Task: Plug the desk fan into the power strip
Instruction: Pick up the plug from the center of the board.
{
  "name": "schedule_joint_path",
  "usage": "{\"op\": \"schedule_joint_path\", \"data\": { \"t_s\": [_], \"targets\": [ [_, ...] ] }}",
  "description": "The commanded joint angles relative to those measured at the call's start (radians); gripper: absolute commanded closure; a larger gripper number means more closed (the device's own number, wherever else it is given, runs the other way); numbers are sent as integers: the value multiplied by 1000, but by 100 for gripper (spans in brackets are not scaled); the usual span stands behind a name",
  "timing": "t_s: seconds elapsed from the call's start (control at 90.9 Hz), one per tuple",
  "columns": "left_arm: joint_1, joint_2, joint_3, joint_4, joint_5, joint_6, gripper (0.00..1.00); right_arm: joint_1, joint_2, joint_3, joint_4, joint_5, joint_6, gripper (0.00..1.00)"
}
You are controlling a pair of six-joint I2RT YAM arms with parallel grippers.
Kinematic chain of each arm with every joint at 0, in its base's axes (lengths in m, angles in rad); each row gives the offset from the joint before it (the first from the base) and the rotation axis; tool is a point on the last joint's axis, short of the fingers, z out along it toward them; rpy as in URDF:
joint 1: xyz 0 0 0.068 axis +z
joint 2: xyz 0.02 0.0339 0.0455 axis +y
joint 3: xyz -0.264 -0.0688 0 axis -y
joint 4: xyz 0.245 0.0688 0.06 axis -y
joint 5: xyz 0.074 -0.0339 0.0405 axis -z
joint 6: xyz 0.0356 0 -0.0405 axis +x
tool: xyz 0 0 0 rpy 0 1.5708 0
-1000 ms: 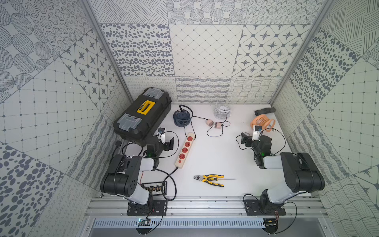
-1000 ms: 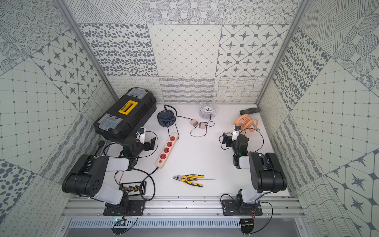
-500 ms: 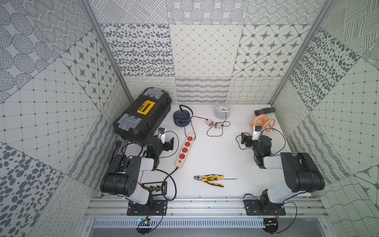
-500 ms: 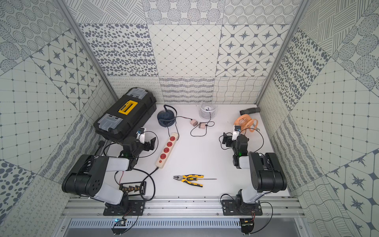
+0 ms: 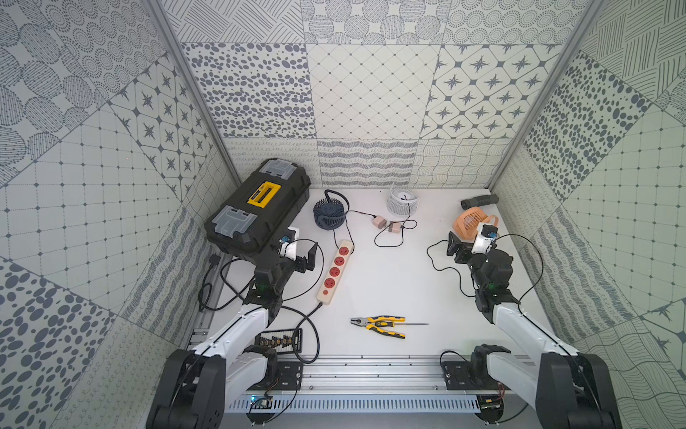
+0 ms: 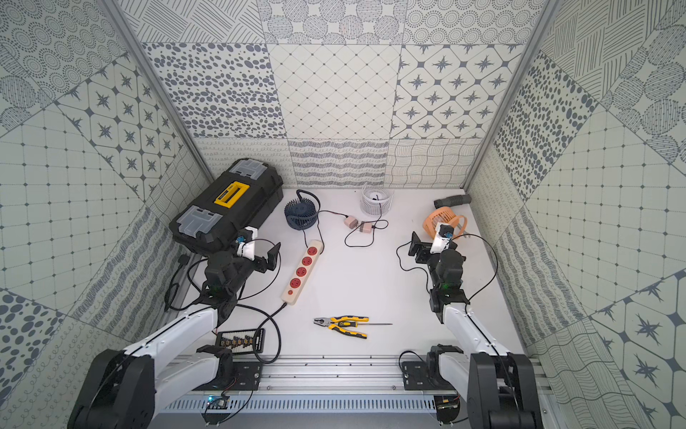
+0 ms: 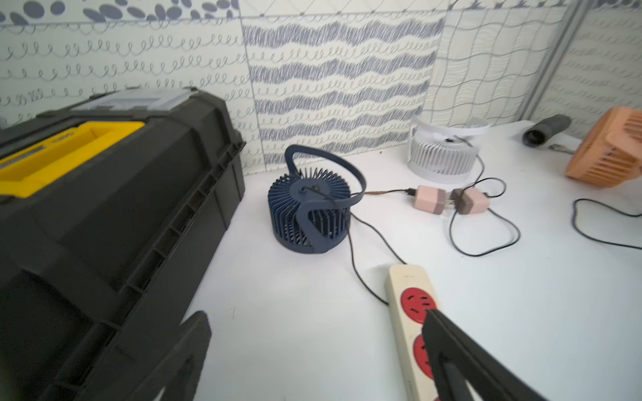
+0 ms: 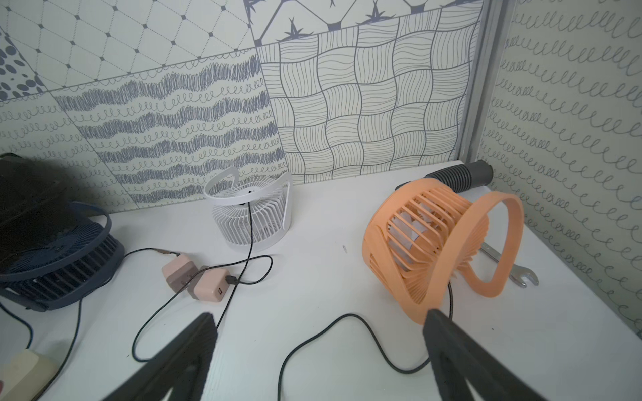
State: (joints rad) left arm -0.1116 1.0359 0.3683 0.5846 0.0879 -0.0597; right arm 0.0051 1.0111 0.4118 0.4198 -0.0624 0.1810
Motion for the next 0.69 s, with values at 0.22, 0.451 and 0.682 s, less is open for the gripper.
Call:
{"op": "schedule_joint_path", "data": {
  "t_s": [0.22,0.451,0.682],
  "targets": [
    [-222,-225,135,-475,27,-211,3,270,136,373,-686,16,162,3],
    [-260,-230,211,-639,90,-270,3,474,624,778,-724,75,-3,9],
    [-261,-231,233,-773,84,-264,2,476,981,1141,-823,86,-184,12]
  ]
}}
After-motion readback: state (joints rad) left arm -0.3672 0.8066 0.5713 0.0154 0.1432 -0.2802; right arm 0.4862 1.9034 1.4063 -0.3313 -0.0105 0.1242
